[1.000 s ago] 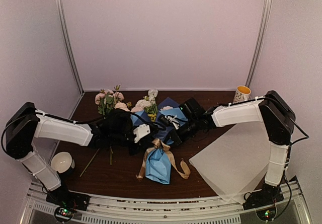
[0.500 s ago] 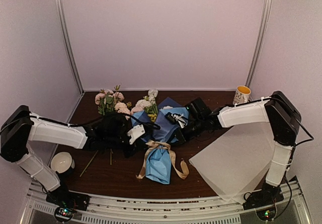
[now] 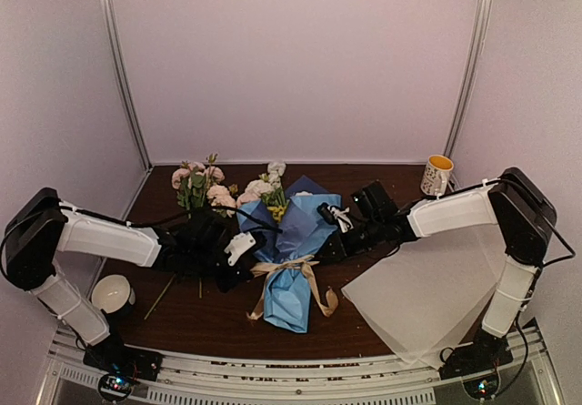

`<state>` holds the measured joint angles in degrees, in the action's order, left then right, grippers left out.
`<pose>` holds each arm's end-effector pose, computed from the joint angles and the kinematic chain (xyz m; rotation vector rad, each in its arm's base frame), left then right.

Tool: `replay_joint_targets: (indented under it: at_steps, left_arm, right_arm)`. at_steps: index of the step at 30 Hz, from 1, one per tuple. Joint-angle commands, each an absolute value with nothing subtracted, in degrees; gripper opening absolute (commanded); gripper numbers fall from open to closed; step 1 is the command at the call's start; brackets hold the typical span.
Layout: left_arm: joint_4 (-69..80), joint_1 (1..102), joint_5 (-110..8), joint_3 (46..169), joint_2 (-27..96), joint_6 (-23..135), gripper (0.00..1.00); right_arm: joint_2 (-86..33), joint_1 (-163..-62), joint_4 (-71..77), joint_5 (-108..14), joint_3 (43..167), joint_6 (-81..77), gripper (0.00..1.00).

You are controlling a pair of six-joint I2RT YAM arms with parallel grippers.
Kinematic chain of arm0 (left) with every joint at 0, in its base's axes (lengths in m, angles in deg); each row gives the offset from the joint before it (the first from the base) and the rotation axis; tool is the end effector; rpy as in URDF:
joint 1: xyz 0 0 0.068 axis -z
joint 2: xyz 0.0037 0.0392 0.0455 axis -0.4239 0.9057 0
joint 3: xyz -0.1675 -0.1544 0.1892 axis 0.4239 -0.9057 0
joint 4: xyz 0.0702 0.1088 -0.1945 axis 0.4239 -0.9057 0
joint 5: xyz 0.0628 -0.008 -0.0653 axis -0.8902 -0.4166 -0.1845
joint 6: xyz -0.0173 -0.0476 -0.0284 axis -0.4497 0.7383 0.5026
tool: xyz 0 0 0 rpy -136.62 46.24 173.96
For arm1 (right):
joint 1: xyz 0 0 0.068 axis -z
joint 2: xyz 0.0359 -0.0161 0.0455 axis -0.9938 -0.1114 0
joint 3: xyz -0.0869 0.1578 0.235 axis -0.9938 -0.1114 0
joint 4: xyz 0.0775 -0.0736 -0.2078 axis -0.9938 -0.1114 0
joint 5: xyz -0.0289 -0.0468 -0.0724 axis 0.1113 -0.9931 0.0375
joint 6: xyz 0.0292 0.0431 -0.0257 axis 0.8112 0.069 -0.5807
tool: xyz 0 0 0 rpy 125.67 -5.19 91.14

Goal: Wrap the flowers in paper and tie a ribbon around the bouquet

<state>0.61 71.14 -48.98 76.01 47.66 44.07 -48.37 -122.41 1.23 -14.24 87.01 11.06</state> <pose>0.1861 -0.2037 0.1938 1.0642 2.2805 -0.5601 0.2555 0.2399 0.2043 -0.7653 2.4472 1.2892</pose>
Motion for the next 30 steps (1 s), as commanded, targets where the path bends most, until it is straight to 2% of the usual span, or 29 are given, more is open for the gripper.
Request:
replay_joint_targets:
  at_steps: [1,12,30]
  left_arm:
    - [-1.6,70.3,-50.3,75.9,48.5,47.5,0.00]
    - [-2.4,68.2,-48.8,75.8,52.4,50.8,0.00]
    - [0.0,66.2,-46.7,74.9,52.0,52.7,0.00]
  right_arm:
    - [-46.6,-121.6,2.9,-17.5,86.6,12.7,0.00]
    - [-45.8,-119.1,2.6,-20.6,82.5,14.5,0.00]
    - [-40.8,-116.0,0.4,-23.2,75.9,13.8,0.00]
